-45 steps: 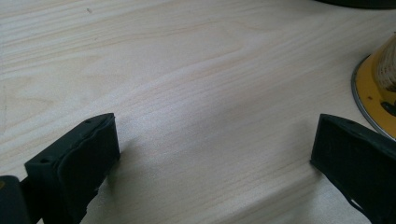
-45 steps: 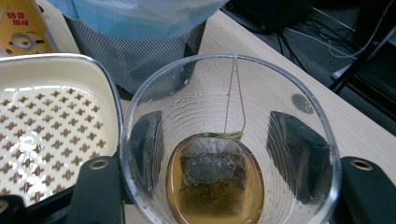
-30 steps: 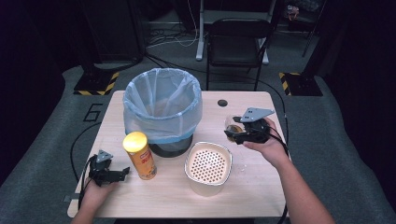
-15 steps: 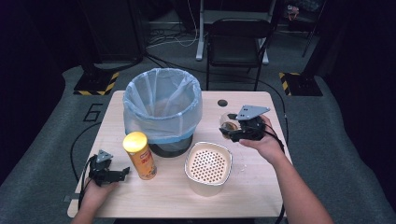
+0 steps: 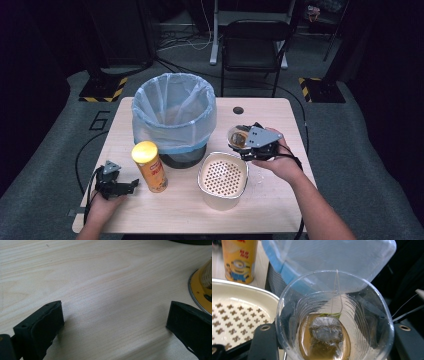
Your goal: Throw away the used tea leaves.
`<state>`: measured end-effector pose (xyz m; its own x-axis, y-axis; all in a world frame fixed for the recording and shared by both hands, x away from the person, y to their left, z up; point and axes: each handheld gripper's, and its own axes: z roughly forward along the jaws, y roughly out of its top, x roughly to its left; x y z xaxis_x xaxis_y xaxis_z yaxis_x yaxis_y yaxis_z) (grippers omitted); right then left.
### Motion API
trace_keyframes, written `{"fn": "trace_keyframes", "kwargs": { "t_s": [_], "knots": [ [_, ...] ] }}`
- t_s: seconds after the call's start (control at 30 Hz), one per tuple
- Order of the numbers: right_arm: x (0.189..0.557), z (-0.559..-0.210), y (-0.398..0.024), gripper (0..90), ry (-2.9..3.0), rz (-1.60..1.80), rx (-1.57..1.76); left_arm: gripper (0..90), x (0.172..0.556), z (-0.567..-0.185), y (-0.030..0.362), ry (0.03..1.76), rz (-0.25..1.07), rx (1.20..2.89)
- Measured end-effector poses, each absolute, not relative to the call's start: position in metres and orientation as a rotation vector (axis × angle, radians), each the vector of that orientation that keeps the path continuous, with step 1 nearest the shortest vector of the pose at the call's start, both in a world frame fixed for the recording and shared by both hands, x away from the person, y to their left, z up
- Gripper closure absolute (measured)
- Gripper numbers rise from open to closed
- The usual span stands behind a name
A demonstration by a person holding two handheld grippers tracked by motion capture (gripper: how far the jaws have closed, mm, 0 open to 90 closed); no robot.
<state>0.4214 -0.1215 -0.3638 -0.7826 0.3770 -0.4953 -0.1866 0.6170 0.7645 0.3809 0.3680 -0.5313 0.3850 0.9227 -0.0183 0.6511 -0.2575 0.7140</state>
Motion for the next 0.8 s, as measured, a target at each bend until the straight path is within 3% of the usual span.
{"fn": "trace_keyframes", "kwargs": {
  "t_s": [0.8],
  "knots": [
    [0.352,-0.414,-0.063,39.8,1.642,0.151,-0.589,0.8,0.381,-0.531,0.368,1.347,0.544,2.004]
  ]
}}
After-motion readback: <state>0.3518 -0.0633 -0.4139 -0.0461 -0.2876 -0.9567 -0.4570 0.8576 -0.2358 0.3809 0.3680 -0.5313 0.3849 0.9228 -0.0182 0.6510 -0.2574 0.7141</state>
